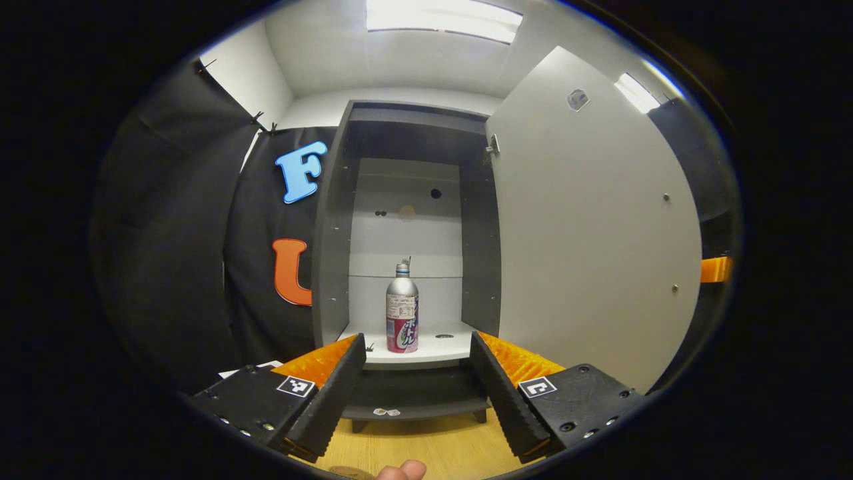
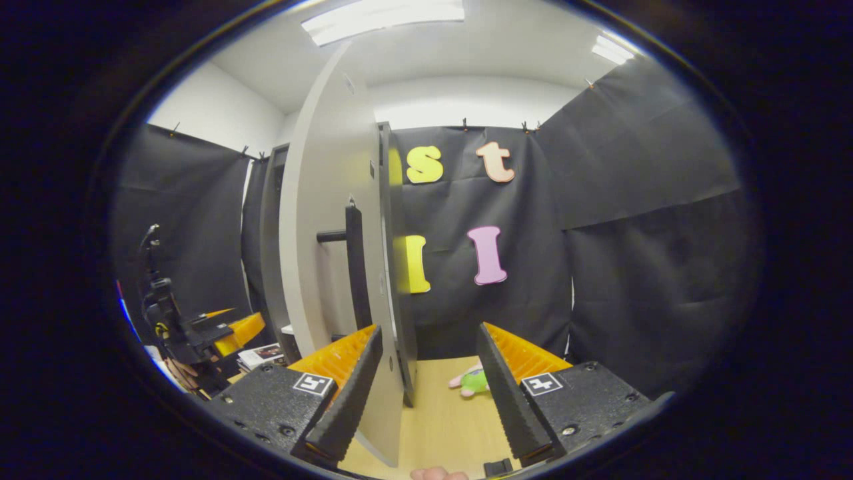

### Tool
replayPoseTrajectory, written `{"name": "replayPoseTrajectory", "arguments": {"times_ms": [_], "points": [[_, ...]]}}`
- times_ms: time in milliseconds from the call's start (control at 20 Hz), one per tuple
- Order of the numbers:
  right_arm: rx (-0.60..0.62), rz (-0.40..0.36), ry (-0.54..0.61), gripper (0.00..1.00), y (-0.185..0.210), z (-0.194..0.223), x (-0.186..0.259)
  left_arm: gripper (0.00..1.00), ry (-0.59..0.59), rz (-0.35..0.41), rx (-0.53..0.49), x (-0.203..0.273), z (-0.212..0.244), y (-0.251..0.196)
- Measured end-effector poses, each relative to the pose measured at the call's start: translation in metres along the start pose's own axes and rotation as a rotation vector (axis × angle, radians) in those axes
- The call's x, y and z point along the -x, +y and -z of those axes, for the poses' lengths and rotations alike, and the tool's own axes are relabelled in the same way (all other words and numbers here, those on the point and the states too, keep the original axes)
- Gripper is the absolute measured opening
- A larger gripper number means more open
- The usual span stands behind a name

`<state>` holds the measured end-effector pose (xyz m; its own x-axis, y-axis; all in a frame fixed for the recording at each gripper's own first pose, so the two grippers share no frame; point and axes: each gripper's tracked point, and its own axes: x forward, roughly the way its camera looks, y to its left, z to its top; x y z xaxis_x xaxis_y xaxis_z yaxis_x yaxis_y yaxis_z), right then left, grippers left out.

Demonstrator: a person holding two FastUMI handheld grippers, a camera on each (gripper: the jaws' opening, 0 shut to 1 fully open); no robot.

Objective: Open the cabinet door with the right hand, grasp the bottle in the cabinet with the left hand and place it on the coaster, then close the cabinet door with the right hand.

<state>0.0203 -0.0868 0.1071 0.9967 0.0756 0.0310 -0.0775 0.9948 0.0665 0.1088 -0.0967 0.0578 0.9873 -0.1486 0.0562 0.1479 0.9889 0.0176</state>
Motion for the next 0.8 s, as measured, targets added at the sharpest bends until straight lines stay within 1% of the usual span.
{"name": "replayPoseTrajectory", "arguments": {"times_ms": [100, 400, 650, 800], "points": [[0.0, 0.01, -0.003, 0.88, -0.003, -0.001, -0.001, 0.95, -0.008, -0.02, 0.004, -0.034, -0.003, 0.006], [0.011, 0.059, 0.028, 0.88, -0.019, 0.007, -0.006, 0.95, -0.008, -0.061, 0.002, -0.106, -0.001, 0.022], [-0.041, 0.105, 0.031, 0.88, -0.033, 0.007, -0.009, 0.95, 0.049, -0.082, -0.012, -0.157, 0.021, 0.034], [-0.048, 0.149, 0.04, 0.88, -0.047, 0.009, -0.009, 0.95, 0.085, -0.087, -0.003, -0.18, 0.037, 0.037]]}}
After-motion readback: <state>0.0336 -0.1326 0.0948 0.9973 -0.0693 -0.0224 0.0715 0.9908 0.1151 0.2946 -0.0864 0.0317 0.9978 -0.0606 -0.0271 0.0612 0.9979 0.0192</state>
